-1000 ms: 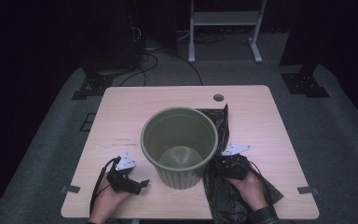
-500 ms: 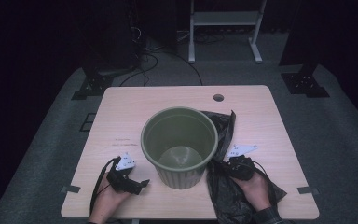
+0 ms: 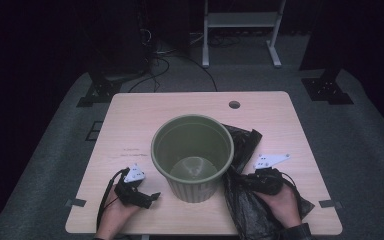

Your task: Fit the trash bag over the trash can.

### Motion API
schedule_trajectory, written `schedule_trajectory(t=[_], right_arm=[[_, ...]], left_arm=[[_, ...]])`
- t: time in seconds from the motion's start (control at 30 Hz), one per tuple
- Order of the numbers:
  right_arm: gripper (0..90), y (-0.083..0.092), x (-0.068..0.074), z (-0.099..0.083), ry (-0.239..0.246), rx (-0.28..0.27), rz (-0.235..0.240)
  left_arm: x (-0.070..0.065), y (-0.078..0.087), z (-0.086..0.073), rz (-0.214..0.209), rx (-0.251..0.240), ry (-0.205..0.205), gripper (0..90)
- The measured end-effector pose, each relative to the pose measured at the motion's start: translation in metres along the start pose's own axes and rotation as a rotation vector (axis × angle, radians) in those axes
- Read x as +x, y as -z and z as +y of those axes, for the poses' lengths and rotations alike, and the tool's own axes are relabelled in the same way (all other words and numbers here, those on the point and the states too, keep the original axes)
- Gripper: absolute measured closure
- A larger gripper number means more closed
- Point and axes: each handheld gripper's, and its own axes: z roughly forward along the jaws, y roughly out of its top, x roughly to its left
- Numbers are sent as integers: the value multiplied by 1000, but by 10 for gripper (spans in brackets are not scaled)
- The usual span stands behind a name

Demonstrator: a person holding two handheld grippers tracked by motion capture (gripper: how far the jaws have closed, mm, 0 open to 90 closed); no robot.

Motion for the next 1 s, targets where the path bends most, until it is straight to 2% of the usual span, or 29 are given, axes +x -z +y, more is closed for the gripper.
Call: schedule_trajectory(t=[0.37, 0.77, 1.0], right_arm=[[881, 21, 6, 13, 29, -76, 87], [881, 37, 22, 35, 104, -150, 172], [881, 51, 28, 41, 122, -195, 221]], left_arm=[[0, 0, 0, 1, 0, 0, 0], [0, 0, 0, 7, 1, 7, 0], [0, 0, 0, 8, 2, 6, 0]])
